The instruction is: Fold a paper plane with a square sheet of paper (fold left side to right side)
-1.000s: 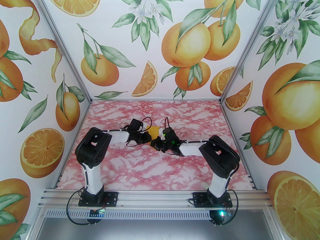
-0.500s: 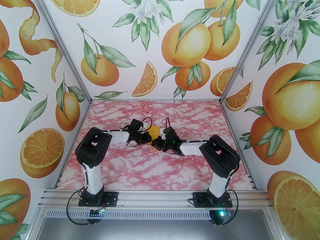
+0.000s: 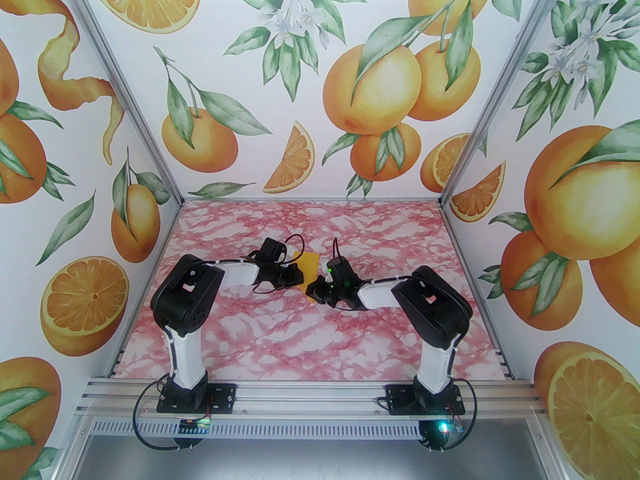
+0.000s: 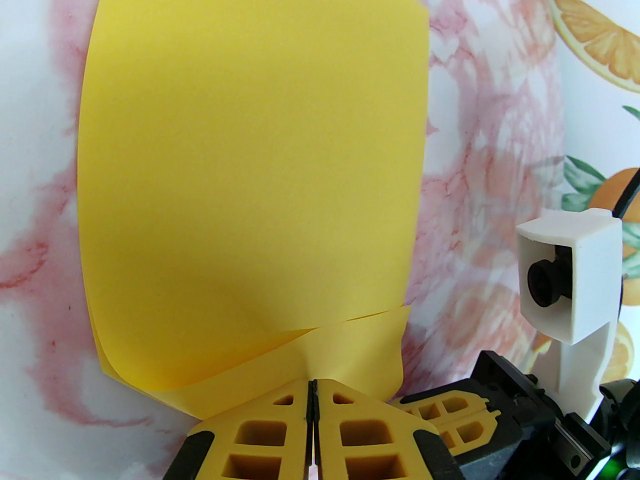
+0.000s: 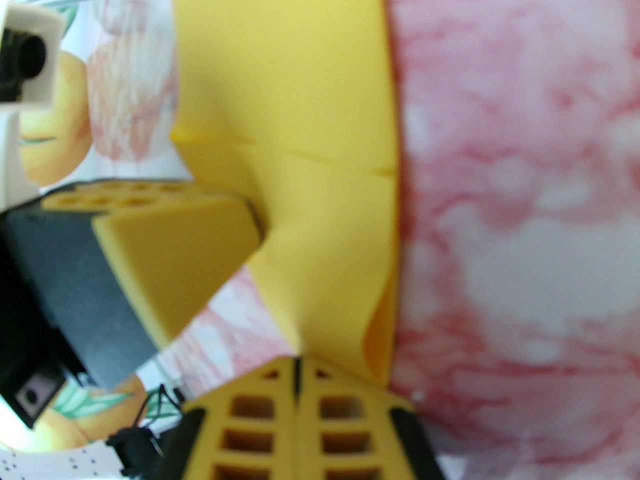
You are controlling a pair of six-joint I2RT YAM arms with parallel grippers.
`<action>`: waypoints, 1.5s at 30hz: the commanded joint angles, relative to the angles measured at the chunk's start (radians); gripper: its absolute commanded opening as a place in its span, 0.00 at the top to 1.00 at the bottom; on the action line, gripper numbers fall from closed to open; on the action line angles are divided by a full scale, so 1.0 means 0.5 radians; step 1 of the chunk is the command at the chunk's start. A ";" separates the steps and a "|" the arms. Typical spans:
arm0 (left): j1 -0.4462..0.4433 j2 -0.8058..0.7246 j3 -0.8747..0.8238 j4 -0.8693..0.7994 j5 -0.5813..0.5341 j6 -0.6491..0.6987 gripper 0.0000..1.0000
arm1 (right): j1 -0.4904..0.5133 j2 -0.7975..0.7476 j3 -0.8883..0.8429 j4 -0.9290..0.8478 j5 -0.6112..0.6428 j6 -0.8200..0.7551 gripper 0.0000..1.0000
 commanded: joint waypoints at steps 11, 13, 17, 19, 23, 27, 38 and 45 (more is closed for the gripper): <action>0.004 0.089 0.014 -0.133 -0.101 -0.011 0.92 | -0.018 -0.075 -0.125 -0.272 -0.031 -0.166 1.00; 0.004 0.097 0.020 -0.146 -0.108 -0.013 0.93 | -0.018 -0.099 -0.169 -0.258 -0.048 -0.166 1.00; 0.007 0.105 0.025 -0.169 -0.126 -0.008 0.95 | -0.018 -0.152 -0.230 -0.238 -0.070 -0.160 1.00; 0.008 0.111 0.032 -0.180 -0.127 -0.005 0.95 | -0.018 -0.182 -0.259 -0.234 -0.079 -0.155 1.00; 0.007 0.111 0.035 -0.184 -0.129 -0.005 0.95 | -0.018 -0.272 -0.350 -0.233 -0.097 -0.145 1.00; 0.006 0.099 0.035 -0.181 -0.120 -0.002 0.95 | -0.022 -0.383 -0.375 -0.345 -0.092 -0.201 1.00; -0.011 0.099 0.051 -0.183 -0.101 0.007 0.94 | -0.062 -0.382 -0.042 -0.397 -0.115 -0.234 1.00; -0.018 0.105 0.057 -0.177 -0.099 0.001 0.93 | -0.071 -0.106 0.128 -0.302 -0.140 -0.206 1.00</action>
